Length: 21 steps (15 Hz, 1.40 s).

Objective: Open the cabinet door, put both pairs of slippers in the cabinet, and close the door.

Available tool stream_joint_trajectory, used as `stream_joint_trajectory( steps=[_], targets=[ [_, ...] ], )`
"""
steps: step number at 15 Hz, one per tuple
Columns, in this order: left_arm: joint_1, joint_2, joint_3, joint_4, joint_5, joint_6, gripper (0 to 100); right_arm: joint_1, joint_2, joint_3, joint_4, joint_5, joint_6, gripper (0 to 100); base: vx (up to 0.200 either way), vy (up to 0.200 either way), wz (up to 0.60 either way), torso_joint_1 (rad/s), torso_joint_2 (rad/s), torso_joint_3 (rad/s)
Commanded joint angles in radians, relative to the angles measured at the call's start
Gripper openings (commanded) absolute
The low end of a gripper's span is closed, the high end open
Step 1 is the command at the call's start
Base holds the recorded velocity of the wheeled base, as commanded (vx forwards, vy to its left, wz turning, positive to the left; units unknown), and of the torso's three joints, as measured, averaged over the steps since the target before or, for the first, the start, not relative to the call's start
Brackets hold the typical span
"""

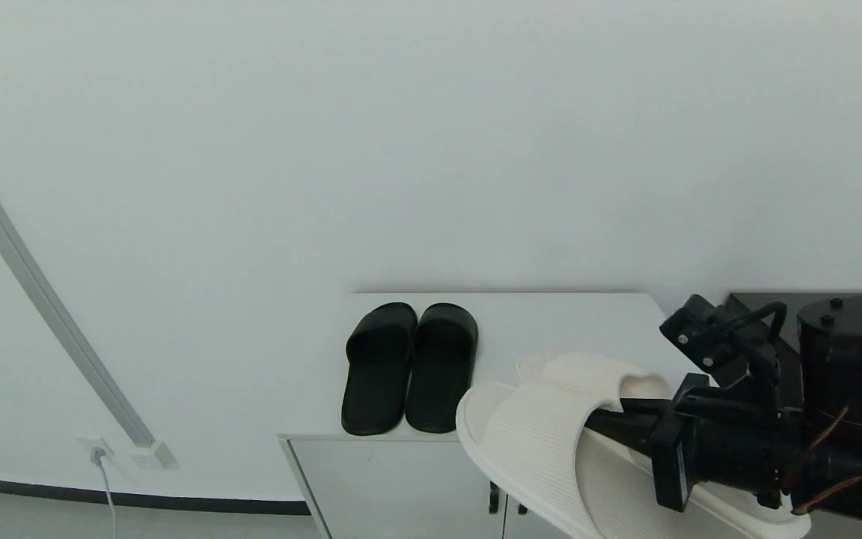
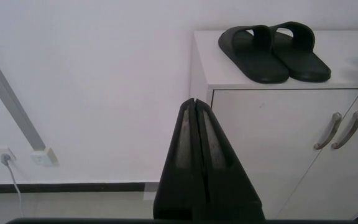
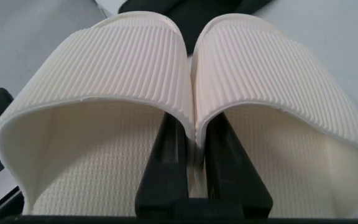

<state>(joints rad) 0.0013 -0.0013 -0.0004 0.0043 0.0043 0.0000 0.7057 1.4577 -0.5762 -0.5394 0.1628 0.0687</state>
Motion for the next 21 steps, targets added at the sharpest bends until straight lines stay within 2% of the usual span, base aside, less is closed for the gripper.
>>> stream_joint_trajectory(
  steps=[1, 3, 9, 12, 21],
  targets=[
    [0.000, 0.001, 0.000, 0.000, 0.000, 0.000, 0, 0.003, -0.034, 0.002, 0.001, 0.001, 0.000, 0, 0.000, 0.000, 0.00, 0.000, 0.00, 0.000],
    [0.000, 0.001, -0.001, 0.000, 0.000, 0.000, 0, 0.011, -0.025, 0.007, 0.002, 0.001, 0.002, 0, 0.000, 0.000, 0.00, 0.000, 0.00, 0.000],
    [0.000, 0.001, 0.000, 0.000, 0.000, 0.000, 0, 0.018, -0.026, 0.033, 0.001, 0.000, -0.003, 0, -0.200, 0.000, 0.00, 0.001, 0.00, 0.002],
    [0.000, 0.001, 0.000, 0.000, 0.000, 0.000, 0, 0.017, -0.026, 0.055, -0.010, 0.009, -0.060, 0, -0.200, 0.000, 0.00, 0.001, 0.00, 0.001],
    [0.000, 0.001, 0.000, 0.000, 0.002, 0.000, 0, 0.017, -0.036, 0.075, -0.010, 0.008, -0.072, 0, 0.000, 0.000, 0.00, 0.000, 0.00, 0.000]
  ],
)
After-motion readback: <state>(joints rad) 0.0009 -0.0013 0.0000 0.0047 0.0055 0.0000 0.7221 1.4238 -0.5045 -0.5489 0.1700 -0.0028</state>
